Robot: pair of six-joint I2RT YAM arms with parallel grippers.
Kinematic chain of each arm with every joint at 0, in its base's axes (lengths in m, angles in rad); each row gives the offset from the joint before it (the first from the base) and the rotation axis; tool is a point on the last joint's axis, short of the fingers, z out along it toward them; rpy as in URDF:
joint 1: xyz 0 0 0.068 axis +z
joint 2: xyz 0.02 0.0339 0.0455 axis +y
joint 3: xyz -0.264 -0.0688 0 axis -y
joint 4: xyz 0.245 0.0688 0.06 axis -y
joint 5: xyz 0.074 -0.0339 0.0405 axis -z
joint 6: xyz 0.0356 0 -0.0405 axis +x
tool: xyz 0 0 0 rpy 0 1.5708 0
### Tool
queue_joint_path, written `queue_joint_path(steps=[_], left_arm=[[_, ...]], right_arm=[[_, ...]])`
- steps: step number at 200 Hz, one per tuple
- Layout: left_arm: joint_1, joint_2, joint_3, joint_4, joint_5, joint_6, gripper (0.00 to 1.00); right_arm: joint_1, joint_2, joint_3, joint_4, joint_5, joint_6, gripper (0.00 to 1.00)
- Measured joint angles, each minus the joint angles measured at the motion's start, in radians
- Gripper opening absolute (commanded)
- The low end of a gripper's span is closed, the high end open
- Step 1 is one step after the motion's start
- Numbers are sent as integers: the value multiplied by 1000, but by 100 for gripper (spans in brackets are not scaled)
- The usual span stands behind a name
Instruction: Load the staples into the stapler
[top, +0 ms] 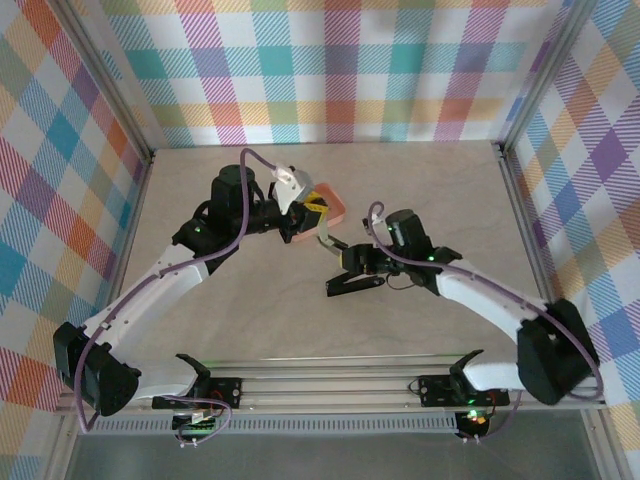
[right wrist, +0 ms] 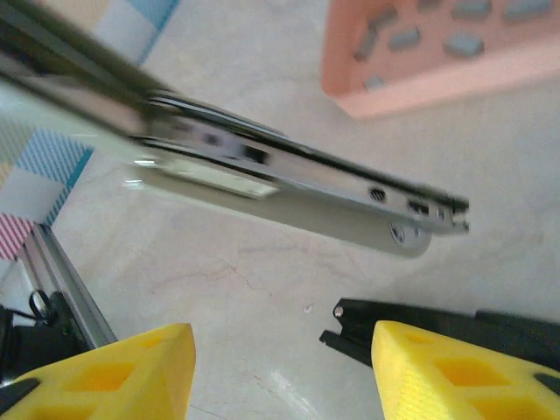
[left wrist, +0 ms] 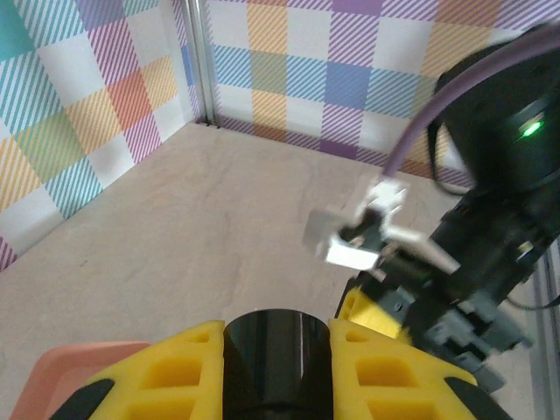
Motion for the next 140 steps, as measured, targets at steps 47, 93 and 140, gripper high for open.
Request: queue_joint_path(steps=[47, 93, 140], left_arm=[[0, 0, 0, 0, 54, 6, 0], [0, 0, 0, 26, 164, 6, 0], [0, 0, 0, 33, 272, 3, 0]], right_arm=[[0, -60, 26, 14, -69, -436, 68], [-14, 87, 117, 34, -216, -665, 70], [-37, 142, 162, 62, -396, -716, 40]])
